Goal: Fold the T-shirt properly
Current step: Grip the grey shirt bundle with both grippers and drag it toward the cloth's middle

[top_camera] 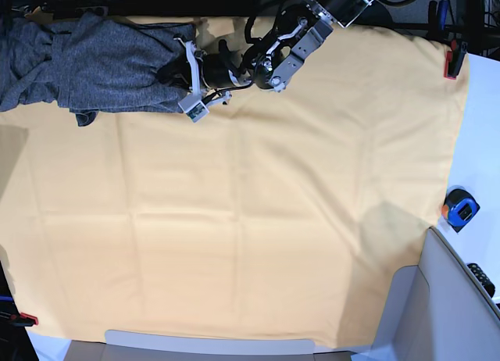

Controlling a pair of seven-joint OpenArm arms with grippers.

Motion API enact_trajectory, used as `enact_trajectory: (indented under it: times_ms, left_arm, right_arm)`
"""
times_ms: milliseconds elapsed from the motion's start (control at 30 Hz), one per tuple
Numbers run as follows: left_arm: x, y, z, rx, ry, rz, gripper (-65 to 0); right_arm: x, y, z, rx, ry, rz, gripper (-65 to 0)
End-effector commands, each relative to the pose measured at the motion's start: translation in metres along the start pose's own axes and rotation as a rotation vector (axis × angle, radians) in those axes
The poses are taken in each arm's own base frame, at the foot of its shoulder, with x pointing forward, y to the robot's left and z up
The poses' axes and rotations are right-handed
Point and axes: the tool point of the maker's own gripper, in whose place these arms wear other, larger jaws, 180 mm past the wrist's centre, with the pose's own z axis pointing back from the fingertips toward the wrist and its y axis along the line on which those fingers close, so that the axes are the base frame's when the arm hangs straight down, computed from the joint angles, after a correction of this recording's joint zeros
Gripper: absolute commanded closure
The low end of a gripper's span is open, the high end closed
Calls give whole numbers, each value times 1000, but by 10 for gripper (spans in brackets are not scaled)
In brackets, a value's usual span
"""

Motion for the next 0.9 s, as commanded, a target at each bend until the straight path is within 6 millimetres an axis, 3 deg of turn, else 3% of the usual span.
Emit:
enact_trajectory:
  times_ms: [0, 267, 667, 867]
  left_arm:
    - [-20, 20, 3, 89, 96, -23, -1]
    - [-20, 20, 3, 89, 96, -23, -1]
    - [-12, 24, 4, 96, 89, -39, -1]
    - [-12, 24, 4, 96, 90, -39, -1]
  right_arm:
    - [13, 0, 4, 0, -18, 28, -394]
    - [18, 20, -11, 52, -12, 47, -394]
    - [-7, 39, -31, 97, 53, 47, -394]
    - [-29, 53, -43, 133, 93, 27, -394]
